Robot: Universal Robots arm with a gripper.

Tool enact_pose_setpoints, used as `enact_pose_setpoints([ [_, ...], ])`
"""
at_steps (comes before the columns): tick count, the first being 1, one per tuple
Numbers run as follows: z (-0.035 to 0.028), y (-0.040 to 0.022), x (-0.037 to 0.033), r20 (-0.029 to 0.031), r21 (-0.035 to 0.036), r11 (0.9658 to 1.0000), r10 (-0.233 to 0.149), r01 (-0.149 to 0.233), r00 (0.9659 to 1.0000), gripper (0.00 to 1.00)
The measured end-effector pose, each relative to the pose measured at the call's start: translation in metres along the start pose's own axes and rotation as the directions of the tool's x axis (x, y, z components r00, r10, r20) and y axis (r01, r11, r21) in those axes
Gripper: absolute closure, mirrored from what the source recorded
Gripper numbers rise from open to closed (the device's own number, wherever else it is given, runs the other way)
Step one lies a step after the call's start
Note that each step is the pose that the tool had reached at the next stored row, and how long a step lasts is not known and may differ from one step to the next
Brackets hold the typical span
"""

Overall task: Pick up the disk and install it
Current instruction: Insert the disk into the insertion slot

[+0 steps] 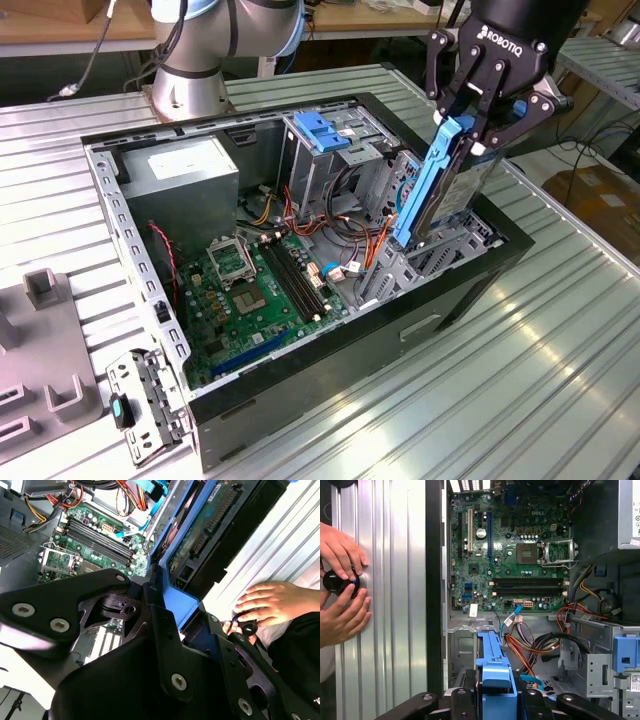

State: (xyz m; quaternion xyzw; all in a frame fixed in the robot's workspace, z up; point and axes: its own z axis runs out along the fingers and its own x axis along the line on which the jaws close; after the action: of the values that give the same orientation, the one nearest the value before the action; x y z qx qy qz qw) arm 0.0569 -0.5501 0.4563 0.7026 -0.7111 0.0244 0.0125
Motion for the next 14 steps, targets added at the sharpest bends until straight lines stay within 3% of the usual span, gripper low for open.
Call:
enact_pose_setpoints([
  [3, 0.0033, 0.0, 0.0001, -0.0003, -0.0009, 0.9998, 0.018, -0.018, 0.9998, 0.63],
  [9, 0.0092, -0.003, -0.0002, -0.0003, -0.0011, 0.9998, 0.02, -0.02, 0.9998, 0.63],
  [14, 0.0095, -0.0041, -0.0017, -0.0004, -0.0011, 0.9998, 0.022, -0.022, 0.9998, 0.63],
])
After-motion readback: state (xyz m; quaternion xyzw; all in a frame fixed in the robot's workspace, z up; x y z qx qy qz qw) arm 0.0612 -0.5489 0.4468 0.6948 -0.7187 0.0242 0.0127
